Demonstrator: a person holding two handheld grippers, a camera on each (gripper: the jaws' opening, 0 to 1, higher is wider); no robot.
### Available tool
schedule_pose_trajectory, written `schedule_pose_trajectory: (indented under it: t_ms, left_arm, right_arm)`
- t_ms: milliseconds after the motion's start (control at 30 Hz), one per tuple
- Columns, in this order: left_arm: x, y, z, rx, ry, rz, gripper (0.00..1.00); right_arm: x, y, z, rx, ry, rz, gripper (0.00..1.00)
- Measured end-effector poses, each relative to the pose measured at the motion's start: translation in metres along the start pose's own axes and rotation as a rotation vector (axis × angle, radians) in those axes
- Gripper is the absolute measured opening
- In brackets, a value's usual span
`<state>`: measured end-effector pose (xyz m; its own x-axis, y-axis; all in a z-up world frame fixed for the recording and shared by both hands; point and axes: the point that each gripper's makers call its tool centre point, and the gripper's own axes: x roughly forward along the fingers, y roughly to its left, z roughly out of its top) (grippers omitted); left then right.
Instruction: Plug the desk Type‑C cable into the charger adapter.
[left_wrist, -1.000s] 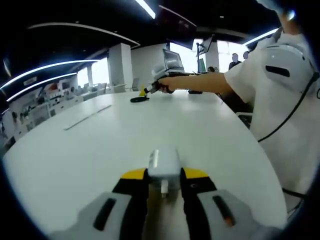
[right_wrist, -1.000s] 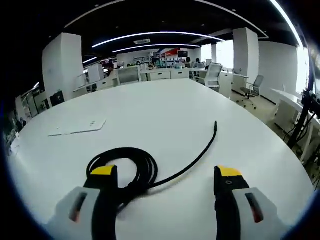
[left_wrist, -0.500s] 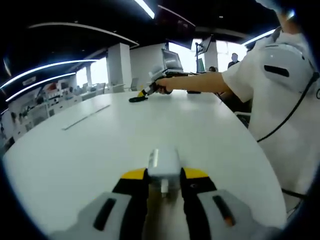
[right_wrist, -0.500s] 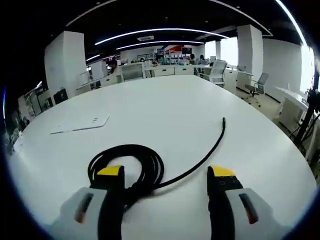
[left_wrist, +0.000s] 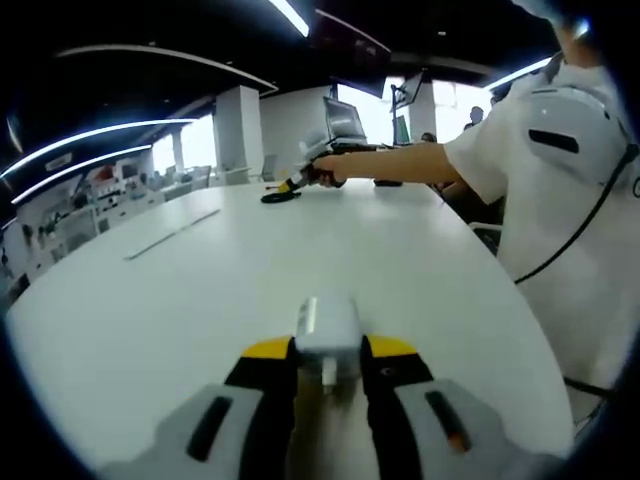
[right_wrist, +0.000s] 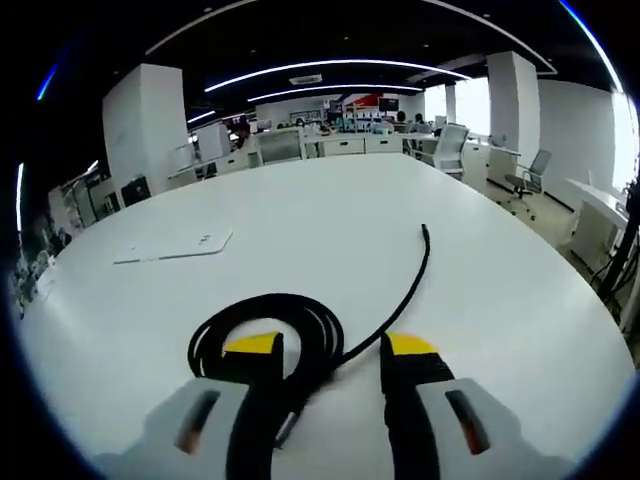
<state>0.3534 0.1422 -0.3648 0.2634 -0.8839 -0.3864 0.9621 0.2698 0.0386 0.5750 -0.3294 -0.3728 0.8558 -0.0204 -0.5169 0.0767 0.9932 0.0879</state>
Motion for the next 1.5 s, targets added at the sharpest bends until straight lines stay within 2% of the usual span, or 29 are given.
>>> schedule_pose_trajectory:
  t_ms: [233, 533, 633, 1000, 1167, 1333, 1500]
  left_arm:
    - [0.000, 0.001, 0.000, 0.000, 0.002, 0.000, 0.25]
    - [0.001, 0.002, -0.001, 0.001, 0.005, 0.001, 0.25]
    - [0.001, 0.002, -0.001, 0.002, 0.006, 0.001, 0.25]
    - [0.002, 0.000, -0.001, 0.000, 0.007, 0.001, 0.25]
    - [0.002, 0.000, -0.001, -0.002, 0.007, 0.000, 0.25]
    - [0.002, -0.001, -0.001, -0.003, 0.007, 0.000, 0.25]
    - [0.001, -0.001, -0.002, -0.006, 0.007, -0.001, 0.25]
  right_arm:
    - [0.005, -0.001, 0.003, -0.036, 0.001, 0.037, 0.25]
    - [0.003, 0.001, 0.002, -0.057, 0.005, 0.068, 0.21]
    - [0.011, -0.007, 0.007, -0.053, 0.007, 0.090, 0.20]
    - [0.005, -0.001, 0.002, -0.048, 0.008, 0.150, 0.17]
    - [0.004, 0.005, 0.001, -0.046, 0.006, 0.194, 0.16]
    - [-0.007, 0.016, -0.005, -0.049, -0.001, 0.249, 0.15]
    - [-0.011, 0.017, -0.004, -0.023, -0.018, 0.294, 0.09]
